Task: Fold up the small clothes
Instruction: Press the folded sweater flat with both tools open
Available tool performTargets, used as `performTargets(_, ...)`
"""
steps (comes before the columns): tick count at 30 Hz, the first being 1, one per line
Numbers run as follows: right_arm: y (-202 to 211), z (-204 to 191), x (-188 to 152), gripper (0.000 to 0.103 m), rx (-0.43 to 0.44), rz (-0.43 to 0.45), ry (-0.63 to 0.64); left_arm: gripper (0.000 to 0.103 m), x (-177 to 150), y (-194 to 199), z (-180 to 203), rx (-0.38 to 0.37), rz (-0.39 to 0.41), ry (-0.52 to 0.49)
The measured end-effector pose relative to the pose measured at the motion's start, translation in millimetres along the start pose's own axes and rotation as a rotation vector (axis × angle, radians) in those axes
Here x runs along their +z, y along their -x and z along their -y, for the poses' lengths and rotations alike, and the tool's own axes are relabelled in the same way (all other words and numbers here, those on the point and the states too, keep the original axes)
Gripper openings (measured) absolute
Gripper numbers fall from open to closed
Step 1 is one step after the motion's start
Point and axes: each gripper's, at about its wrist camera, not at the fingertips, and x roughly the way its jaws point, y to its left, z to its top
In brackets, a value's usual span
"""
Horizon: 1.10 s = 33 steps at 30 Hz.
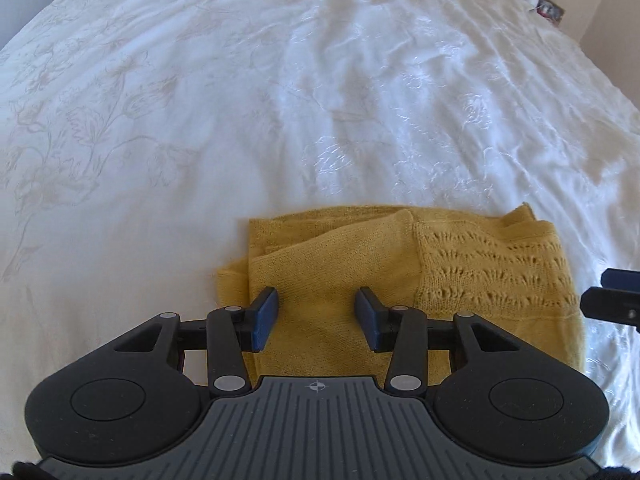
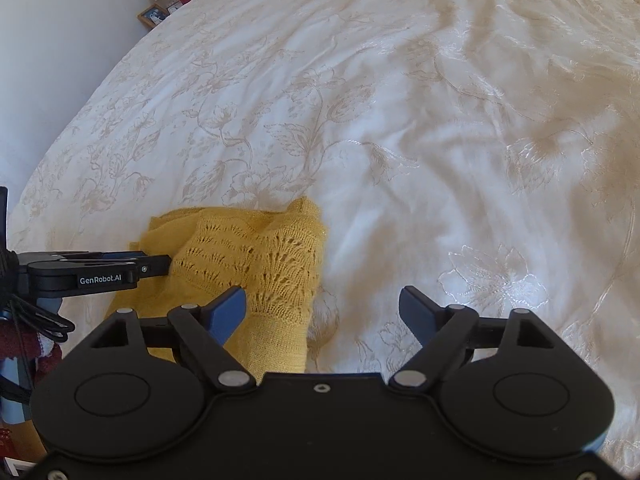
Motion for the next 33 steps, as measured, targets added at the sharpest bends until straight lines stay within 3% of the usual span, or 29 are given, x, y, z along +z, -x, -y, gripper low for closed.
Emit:
performTargets(5,-27,4,12,0.088,-0.019,-0.034,0.020,0.044,-2,2,-3,-0.010,0.002,-0.006)
performTargets(9,-61,8,21,0.102,-0.062,-0.101,0.067,0.045,-2,2,-4,-0.013,0.004,0.026)
performTargets(11,-70,7,25,0.102,-0.069,-0.111,0.086,0.048,-1,1,-4,-0.012,0.004,0.027)
performTargets(13,-75,3,29,0.103,-0.075,-0.112,0.103,0.055,0,-2,-3,-0.018,0.006,0.028)
performTargets(14,-77,3,30,0.103,-0.076,-0.110,0.103,0.069,2,-4,-3,-0.007,0.005,0.028)
performTargets(15,-77,3,31,0.103,-0.077,-0.106,0.099,0.089,3,-7,-4,0.020,-0.011,0.035)
performTargets(17,-78,6,31,0.103,-0.075,-0.099,0.084,0.101,4,-15,-13,0.016,-0.043,0.092)
performTargets(20,-78,9,31,0.103,-0.067,-0.089,0.078,0.103,7,-22,-27,-0.025,-0.072,0.169)
performTargets(27,-75,13,31,0.103,-0.048,-0.070,0.094,0.103,15,-21,-26,-0.015,-0.091,0.124)
performTargets(33,-58,17,38,0.103,-0.072,-0.043,0.086,0.103,19,3,-27,0.055,-0.025,0.108)
